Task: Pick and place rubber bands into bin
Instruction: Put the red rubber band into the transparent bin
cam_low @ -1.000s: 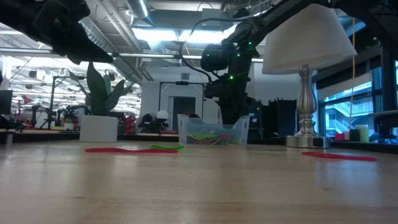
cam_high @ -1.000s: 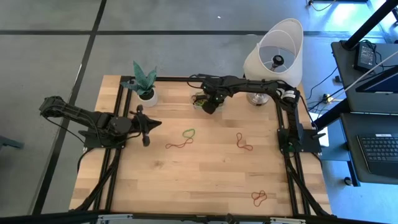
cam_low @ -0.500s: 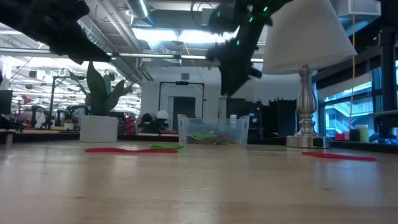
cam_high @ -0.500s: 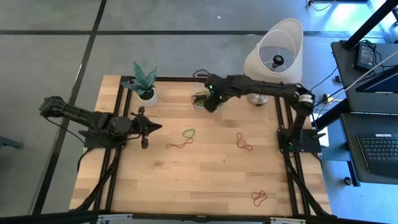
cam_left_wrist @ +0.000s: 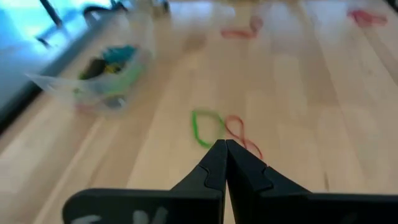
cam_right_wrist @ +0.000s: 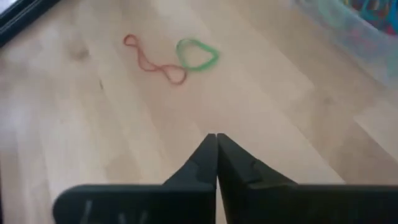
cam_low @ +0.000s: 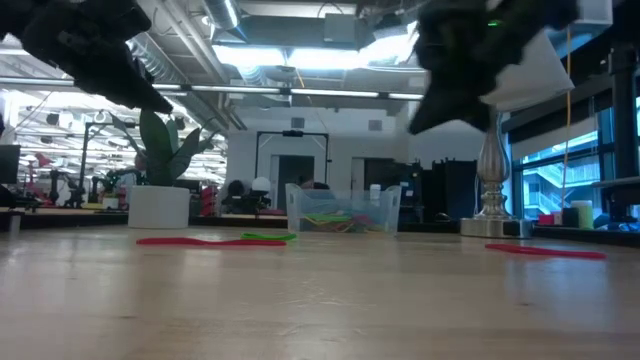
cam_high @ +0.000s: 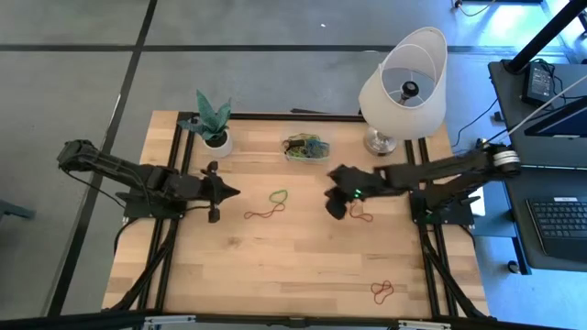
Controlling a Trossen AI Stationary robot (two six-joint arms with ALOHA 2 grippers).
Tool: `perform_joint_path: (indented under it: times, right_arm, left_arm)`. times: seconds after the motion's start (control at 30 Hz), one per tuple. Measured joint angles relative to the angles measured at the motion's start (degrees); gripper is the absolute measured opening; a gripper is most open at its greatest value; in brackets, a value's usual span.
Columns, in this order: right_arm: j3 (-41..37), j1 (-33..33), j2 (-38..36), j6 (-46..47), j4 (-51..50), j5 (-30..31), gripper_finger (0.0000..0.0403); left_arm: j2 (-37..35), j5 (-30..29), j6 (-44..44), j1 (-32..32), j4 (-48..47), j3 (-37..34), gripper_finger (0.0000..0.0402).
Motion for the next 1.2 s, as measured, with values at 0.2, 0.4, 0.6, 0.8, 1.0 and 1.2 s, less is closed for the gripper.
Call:
perform_joint_path:
  times: [0.2,0.4,0.6,0.8,1.0,1.2]
  right_arm:
    - [-9.6,5.0,-10.3,5.1,0.1,6.3,0.0016]
    - [-16.9,6.8,-18.7,6.7,0.2,7.4,0.0022]
    - [-21.7,9.1,-26.7,5.9,-0.7,7.3,0.0005]
    - [-24.8,10.2,-32.9,2.1,-1.1,7.2,0.0013]
    - [-26.9,10.2,-36.4,1.3,-1.7,7.1,0.0019]
    - [-26.9,10.3,-37.6,-1.5,-2.0,4.3,0.0008]
  left_arm:
    - [12.9,4.6,-1.8,0.0,-11.6,10.6,0.0003]
    - [27.0,7.5,-2.9,0.0,-13.4,19.9,0.0004]
    - [38.6,11.9,-5.2,1.7,-13.3,25.7,0.0035]
    - [47.2,13.0,-10.9,3.4,-13.9,26.5,0.0100]
    - [55.7,12.3,-9.9,3.3,-14.5,26.5,0.0138]
    - [61.8,14.0,-15.3,3.8,-14.7,26.9,0.0130]
